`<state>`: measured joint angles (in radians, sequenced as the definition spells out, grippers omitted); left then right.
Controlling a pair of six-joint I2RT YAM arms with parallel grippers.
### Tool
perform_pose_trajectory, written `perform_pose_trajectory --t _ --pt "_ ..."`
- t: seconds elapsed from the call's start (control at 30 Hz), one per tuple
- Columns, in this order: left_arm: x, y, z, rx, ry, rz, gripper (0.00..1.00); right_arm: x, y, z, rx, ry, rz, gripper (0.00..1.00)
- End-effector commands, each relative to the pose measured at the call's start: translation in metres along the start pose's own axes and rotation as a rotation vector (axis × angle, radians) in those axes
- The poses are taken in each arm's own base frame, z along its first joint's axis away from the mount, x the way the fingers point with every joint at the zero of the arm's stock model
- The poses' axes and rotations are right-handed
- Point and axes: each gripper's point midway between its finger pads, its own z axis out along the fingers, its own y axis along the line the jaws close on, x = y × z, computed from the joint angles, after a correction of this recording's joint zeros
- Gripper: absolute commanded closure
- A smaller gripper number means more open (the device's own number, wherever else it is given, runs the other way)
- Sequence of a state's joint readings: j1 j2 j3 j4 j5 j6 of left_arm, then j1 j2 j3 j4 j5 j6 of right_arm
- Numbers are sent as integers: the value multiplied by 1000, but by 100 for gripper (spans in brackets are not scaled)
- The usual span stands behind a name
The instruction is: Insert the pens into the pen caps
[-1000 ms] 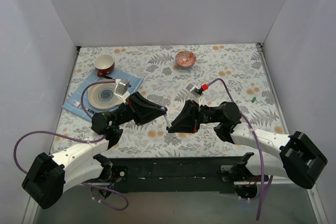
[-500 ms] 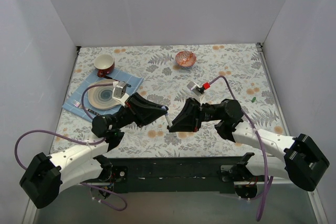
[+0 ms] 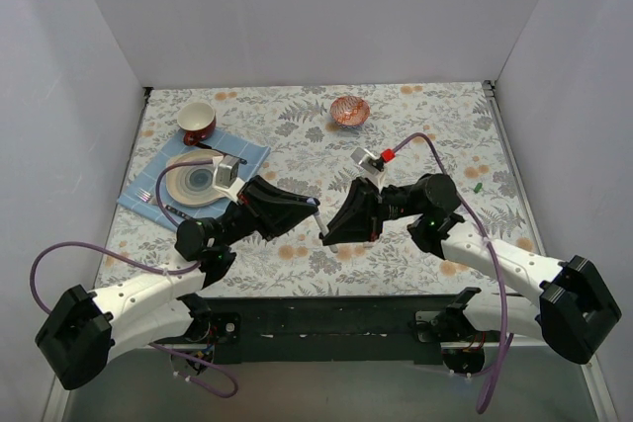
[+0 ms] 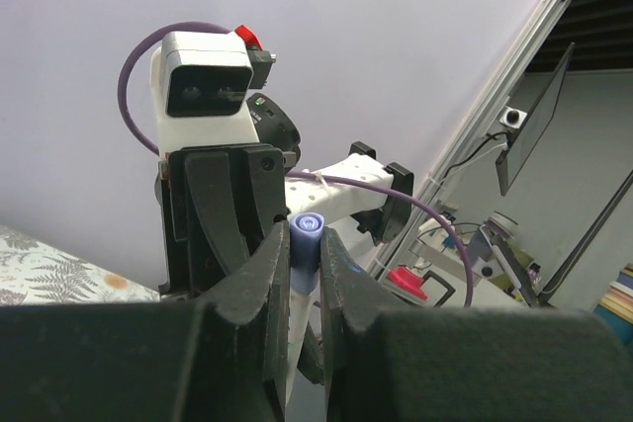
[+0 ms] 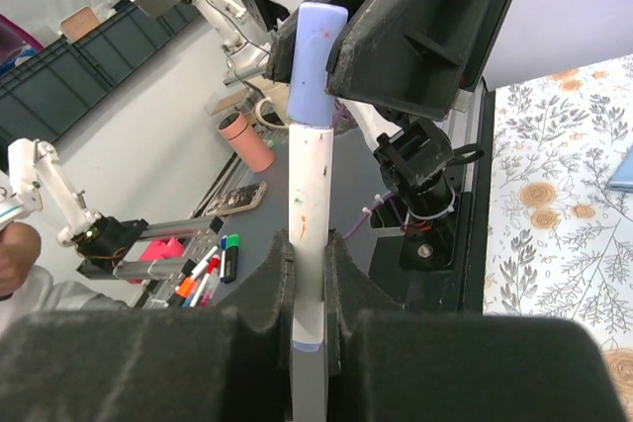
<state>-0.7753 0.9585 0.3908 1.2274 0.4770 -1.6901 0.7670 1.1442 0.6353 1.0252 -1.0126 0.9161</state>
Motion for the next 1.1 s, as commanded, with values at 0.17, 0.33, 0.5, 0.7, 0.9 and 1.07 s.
perform_pose_trajectory --t 0.17,0.33,0.5,0.7,0.9,1.07 --pt "119 23 -41 -75 430 -221 100 -116 6 -4 105 -300 -280 99" --pt "125 27 -44 -82 424 -215 100 -125 1 -6 110 -323 -289 99" --pt "140 36 -40 -119 469 -212 100 -128 -9 -6 140 -335 -287 99" --pt "144 41 -48 -151 478 -176 100 -143 -16 -15 234 -378 -315 99" --pt "143 47 -51 -189 458 -160 100 -155 -20 -24 273 -441 -301 99" --pt "143 51 -52 -217 448 -126 100 -164 -24 -25 305 -462 -336 99"
